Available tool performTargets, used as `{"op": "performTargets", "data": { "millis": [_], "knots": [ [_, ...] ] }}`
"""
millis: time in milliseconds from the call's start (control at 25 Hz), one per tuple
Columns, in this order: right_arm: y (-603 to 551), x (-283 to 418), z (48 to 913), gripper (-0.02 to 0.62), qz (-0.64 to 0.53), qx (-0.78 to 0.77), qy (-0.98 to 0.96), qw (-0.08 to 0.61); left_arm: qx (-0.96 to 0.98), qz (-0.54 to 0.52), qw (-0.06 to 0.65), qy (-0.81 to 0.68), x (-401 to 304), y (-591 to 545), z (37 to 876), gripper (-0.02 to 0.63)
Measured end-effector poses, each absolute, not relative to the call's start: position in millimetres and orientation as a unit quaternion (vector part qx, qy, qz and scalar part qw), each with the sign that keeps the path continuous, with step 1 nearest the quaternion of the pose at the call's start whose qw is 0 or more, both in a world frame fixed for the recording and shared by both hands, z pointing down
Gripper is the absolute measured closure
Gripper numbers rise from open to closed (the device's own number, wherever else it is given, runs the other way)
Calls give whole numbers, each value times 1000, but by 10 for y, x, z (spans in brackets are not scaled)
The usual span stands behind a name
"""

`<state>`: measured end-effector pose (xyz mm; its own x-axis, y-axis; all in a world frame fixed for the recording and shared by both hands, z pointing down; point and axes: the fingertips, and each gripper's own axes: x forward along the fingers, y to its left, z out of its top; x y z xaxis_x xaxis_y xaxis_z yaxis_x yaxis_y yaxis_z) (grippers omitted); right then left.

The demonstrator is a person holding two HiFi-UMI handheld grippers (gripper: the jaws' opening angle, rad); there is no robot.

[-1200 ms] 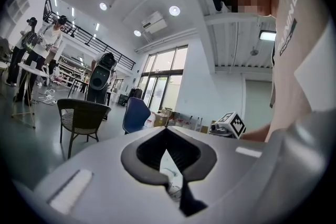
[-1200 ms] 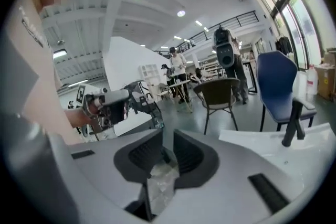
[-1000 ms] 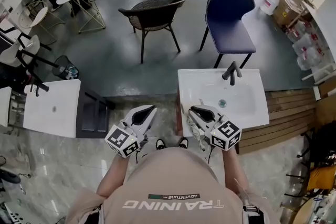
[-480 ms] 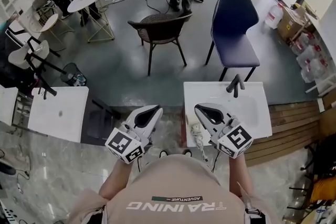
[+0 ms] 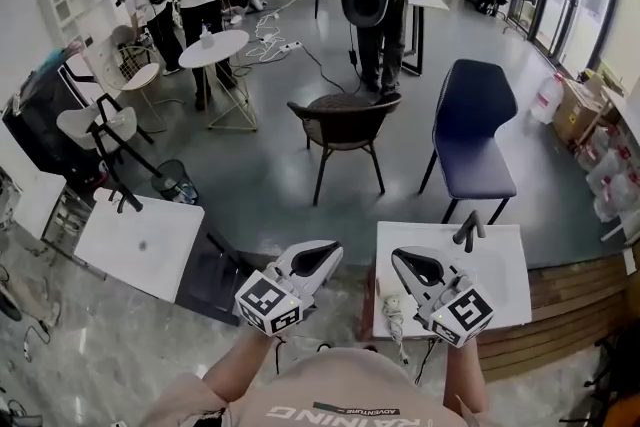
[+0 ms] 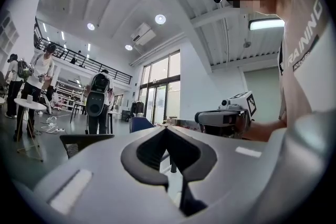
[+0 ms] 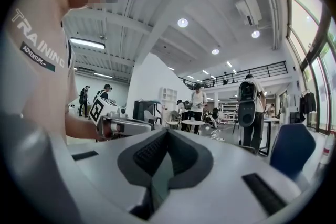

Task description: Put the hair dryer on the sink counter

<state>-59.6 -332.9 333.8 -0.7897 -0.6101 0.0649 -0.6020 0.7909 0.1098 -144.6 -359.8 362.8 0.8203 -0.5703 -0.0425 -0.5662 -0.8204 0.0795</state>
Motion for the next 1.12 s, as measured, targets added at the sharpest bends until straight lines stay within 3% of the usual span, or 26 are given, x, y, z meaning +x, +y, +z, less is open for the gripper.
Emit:
{"op": "performTargets", "data": {
  "millis": [1120],
  "knots": [
    [-3366,-156,3615,590,-9,379,-924,56,952,-43,62,-297,-1167,-3617,3779,598]
  ]
}}
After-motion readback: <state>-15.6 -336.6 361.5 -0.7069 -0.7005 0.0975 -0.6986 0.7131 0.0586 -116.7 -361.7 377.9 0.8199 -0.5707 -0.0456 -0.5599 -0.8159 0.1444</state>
